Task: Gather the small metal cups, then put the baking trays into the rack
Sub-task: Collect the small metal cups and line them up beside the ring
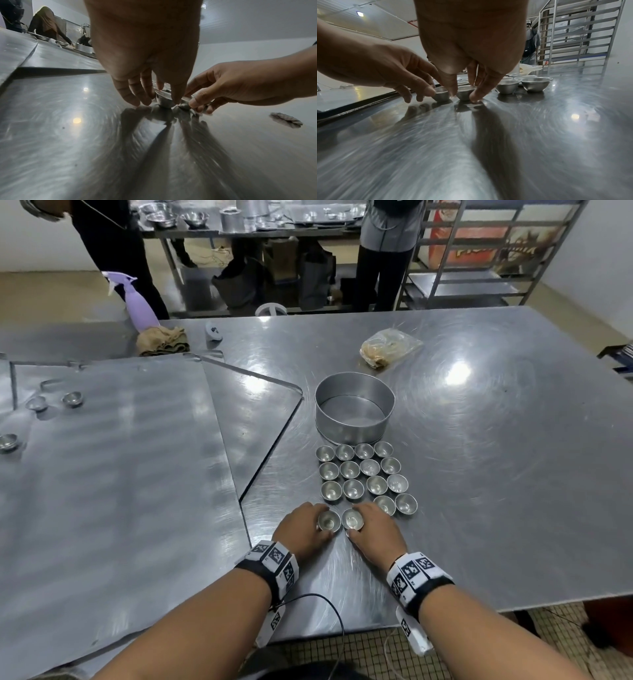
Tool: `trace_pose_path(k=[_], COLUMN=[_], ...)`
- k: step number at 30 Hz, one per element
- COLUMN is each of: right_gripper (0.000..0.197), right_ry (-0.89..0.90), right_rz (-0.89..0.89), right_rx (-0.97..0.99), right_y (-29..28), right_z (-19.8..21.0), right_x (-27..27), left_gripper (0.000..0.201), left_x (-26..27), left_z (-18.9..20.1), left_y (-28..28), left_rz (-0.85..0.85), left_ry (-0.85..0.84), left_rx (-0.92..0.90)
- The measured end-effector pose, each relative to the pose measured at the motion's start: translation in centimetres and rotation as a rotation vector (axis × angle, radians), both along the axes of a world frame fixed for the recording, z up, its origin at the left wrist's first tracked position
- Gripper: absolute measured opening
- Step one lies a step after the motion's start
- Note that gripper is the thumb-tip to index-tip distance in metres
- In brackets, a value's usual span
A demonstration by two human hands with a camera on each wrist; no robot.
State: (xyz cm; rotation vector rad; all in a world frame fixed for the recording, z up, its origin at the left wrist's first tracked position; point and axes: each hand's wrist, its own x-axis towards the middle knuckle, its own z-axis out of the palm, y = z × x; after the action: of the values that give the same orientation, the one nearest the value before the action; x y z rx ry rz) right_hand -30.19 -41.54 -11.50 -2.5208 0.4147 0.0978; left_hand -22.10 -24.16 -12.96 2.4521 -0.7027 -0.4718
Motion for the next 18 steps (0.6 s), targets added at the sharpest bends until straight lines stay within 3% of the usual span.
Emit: trace_pose_path(k=[3,11,18], right_gripper=[0.046,0.04,0.035], right_ry=[0.001,-0.044,-0.044], right_rz=[-0.015,-0.041,-0.052], right_rx=[-0.014,-0.007,0.005], right_y=[-0.3,-0.8,-1.2], right_z=[0.1,-0.2,-0.3], right_x=[0.2,0.9,1.2], left_gripper=[0.034,0.038,0.03], left_x=[0.4,1.2,1.5], left_z=[0.0,0.4,0.2], left_y=[-0.6,-1.3,-1.8], left_rz=[-0.017,-0.037,-0.03], left_ry=[0.002,-0.016,-0.025], left_rx=[-0.03,0.021,0.031])
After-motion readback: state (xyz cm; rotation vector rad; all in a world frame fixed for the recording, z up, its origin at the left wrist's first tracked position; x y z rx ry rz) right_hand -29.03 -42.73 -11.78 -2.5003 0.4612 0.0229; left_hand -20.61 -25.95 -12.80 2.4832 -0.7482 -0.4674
